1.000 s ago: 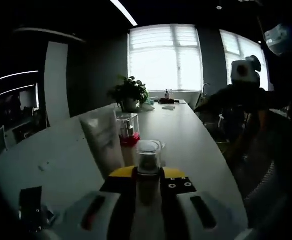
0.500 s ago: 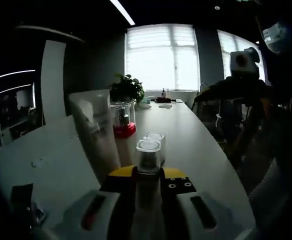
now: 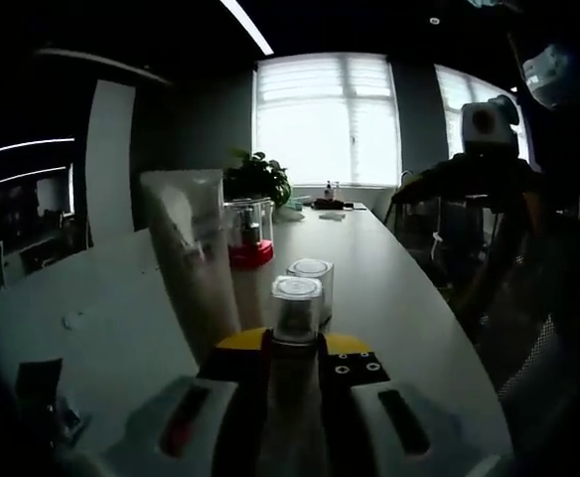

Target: Arrange the skincare products in the storage area until every visible bottle or jar stands upright without overlapping.

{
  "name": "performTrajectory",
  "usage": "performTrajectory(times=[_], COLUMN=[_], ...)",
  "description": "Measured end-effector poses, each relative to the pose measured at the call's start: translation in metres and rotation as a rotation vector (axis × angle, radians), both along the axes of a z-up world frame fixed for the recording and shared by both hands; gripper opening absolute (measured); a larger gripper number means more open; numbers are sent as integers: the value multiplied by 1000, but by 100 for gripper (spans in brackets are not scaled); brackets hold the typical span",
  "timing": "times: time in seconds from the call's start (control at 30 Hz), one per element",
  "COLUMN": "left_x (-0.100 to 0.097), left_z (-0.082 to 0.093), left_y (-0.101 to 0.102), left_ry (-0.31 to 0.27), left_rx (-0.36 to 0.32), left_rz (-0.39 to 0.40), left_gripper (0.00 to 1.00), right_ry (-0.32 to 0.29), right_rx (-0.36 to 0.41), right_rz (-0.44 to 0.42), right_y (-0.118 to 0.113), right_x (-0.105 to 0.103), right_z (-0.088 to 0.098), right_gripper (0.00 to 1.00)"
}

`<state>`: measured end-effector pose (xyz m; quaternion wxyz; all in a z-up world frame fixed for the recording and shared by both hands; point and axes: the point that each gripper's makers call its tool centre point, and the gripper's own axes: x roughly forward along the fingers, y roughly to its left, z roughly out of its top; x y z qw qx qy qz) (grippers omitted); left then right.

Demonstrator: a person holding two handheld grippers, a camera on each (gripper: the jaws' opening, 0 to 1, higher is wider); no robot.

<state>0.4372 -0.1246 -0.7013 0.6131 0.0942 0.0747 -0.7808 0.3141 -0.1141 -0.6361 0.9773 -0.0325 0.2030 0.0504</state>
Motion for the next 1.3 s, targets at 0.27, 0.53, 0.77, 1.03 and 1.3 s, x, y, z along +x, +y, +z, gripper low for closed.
performTrajectory(times=[0.27,0.53,0.77,1.03,1.3], left_x=[3,4,5,4,4], left_z=[-1,-1,1,2,1], left_y=[3,5,5,5,6], left_ry=[52,131,151,148,141], left_rx=[1,-16,-29,-30,-23], left_rz=[0,-15,-13,-15,-14], left_gripper=[16,16,16,20,21], right_ry=[-1,3,5,1,3], right_rx=[7,6,6,9,13], right_rz=[4,10,16,23,29], right_y=[1,3,4,6,7], right_x=[0,0,0,0,0], right_z=[0,-1,-1,-1,-1], right_gripper=[97,97,97,98,98])
